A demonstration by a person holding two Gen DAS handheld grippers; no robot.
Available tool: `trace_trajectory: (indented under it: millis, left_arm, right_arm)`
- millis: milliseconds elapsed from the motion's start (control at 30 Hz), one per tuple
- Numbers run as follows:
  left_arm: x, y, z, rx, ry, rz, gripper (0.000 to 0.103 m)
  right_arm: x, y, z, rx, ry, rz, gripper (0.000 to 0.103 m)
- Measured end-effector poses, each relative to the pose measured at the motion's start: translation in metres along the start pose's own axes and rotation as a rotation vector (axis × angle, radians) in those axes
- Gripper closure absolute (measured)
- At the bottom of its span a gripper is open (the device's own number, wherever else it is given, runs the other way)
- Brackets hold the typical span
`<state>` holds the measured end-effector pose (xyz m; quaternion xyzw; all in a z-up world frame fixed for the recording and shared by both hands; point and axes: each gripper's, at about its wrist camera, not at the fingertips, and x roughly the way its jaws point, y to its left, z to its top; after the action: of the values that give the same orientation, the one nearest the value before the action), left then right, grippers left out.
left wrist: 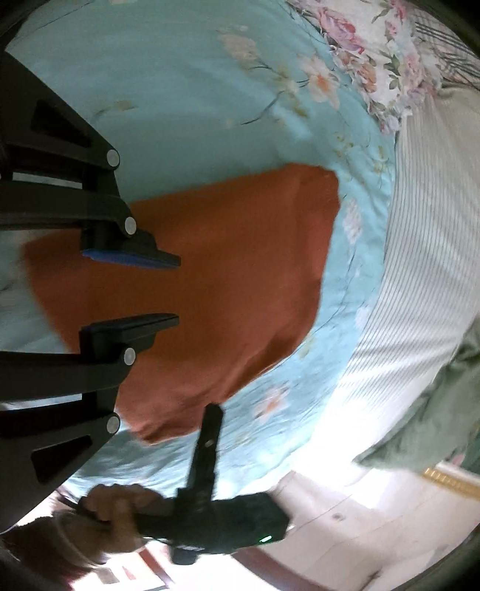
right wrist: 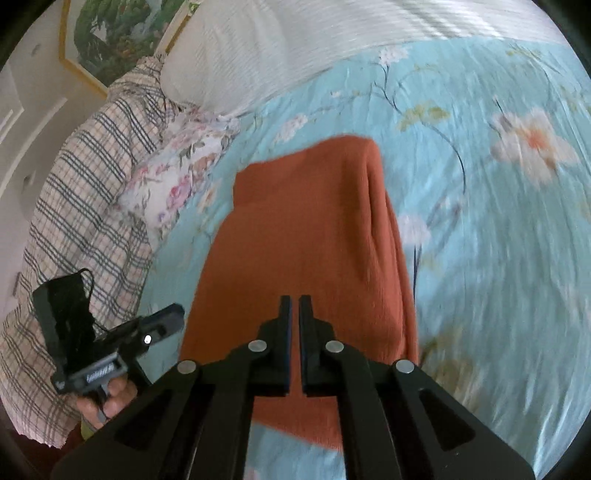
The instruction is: Fold small clothes
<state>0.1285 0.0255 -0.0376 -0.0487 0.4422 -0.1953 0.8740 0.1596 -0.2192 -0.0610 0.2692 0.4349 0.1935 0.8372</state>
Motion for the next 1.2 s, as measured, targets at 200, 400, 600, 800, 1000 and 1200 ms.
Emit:
trace_trajectory:
  millis: [200,400,600,800,1000,1200]
  left_arm:
    - [0.02,-0.001,-0.043,-0.015,0.077,0.052,0.082]
    - [0.008,-0.008,-0.044,-0.012,0.063,0.066,0.078]
    - [0.016,-0.008,-0.056,-0.032,0.064,0.109,0.078]
    - [0.012,-0.011,-0.056,-0.043,0.063,0.123,0.078]
    - [-0.011,-0.014,-0.062,-0.052,0.053,0.145,0.045]
    - [-0.033,-0.012,-0.072,-0.078,0.019,0.205,0.029]
  right_arm:
    - [0.01,-0.029,-0.022,0.06,-0.002,-0.055,0.101]
    - [-0.005,-0.006,-0.033,-0.032,-0.007,-0.123,0.092]
    - [0.001,-0.02,-0.04,-0.009,-0.01,-0.143,0.091]
    - [-0.005,-0.014,-0.041,-0.022,-0.004,-0.174,0.091]
    - [-0.025,-0.012,-0.051,-0.011,-0.001,-0.195,0.077]
    - [-0.045,0.004,-0.064,-0.056,-0.033,-0.235,0.049]
